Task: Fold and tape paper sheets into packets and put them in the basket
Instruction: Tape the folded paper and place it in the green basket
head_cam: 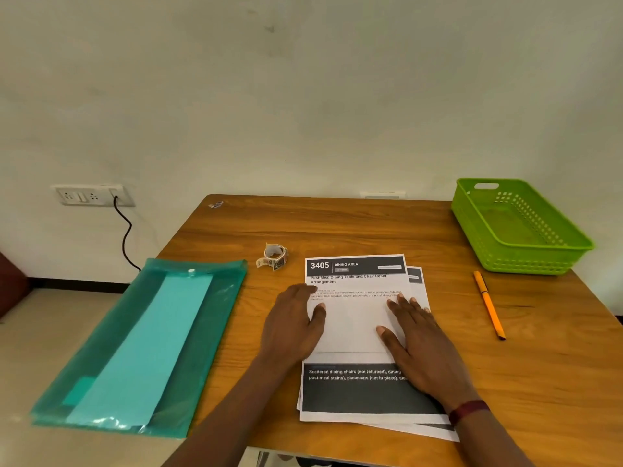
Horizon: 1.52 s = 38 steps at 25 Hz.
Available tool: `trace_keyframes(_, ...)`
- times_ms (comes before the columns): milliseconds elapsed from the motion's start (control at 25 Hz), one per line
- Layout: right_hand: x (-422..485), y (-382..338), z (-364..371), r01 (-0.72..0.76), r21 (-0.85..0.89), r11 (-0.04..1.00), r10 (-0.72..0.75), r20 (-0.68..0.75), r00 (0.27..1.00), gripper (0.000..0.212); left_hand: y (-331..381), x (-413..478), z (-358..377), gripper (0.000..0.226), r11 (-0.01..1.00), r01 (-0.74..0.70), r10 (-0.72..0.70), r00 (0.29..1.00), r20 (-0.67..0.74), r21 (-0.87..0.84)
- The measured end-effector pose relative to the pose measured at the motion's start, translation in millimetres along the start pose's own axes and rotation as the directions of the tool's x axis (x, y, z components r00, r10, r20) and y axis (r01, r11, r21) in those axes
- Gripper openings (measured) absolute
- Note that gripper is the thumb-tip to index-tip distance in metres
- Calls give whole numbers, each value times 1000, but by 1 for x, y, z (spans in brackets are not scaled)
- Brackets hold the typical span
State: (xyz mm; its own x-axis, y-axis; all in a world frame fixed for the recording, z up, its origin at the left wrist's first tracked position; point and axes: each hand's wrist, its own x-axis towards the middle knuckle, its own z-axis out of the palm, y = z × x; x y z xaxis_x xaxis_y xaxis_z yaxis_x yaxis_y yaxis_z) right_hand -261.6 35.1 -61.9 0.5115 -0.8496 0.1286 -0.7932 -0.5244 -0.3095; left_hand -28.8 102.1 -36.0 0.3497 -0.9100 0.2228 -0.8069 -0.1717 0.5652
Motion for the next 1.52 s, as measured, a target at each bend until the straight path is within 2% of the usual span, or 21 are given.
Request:
trace_keyframes(120,-1,-1,-1,-18,34,999,19,-38,999,80,-12,31,-17,35,996,59,-47,985,-168,66)
trace_keyframes(240,-3,-5,-2,-21,29,999,24,-92,996,79,-27,63,-28,32,981,119,-82,969,-233,151)
trace_keyframes(480,-6,-9,-3,-17,-9,1000,15,-139,990,72,-50,100,-28,33,850,138,-97,989,-107,508)
trace_keyframes(560,-7,-9,-3,-10,-23,1000,6,-170,985,67,-55,103,-23,37,817,125,-113,992,-56,564)
trace_keyframes(640,-7,-9,-2,0,-32,1000,-6,-187,982,64,-61,105,-21,36,820,127,-109,992,-65,557)
trace_keyframes(760,-6,-8,0,8,-40,999,-16,-213,977,63,-56,101,-19,29,882,142,-83,986,-147,449)
trace_keyframes(840,-6,-7,0,4,-45,999,-14,-233,972,63,-43,92,-17,25,946,124,-66,978,-196,301)
trace_keyframes(920,-6,-5,1,8,-58,998,-23,-253,967,60,-27,79,-11,25,995,80,-66,976,-206,61)
trace_keyframes(960,-5,-4,1,13,-61,998,-28,-258,966,59,-19,71,-7,22,990,62,-83,981,-177,-124)
trace_keyframes(1000,-5,-3,2,20,-62,998,-36,-264,964,57,-12,62,-4,16,935,71,-125,983,-136,-348)
trace_keyframes(1040,-5,-2,2,28,-64,998,-44,-270,962,56,-3,50,-2,13,822,115,-186,980,-72,-558)
trace_keyframes(1120,-6,-1,3,43,-60,997,-59,-291,955,52,13,30,2,20,589,194,-266,963,38,-785)
trace_keyframes(1160,-6,-1,2,48,-54,997,-62,-304,951,51,18,22,6,25,533,196,-282,958,46,-823)
trace_keyframes(1240,-6,-2,1,62,-46,997,-73,-324,943,49,25,9,13,29,499,160,-264,964,26,-852)
trace_keyframes(1440,-8,-2,0,116,-42,992,-123,-352,928,42,20,-6,28,27,577,132,-163,986,45,-806)
trace_keyframes(1520,-7,-1,0,120,-43,992,-127,-363,923,39,16,-6,32,28,559,140,-181,983,45,-817)
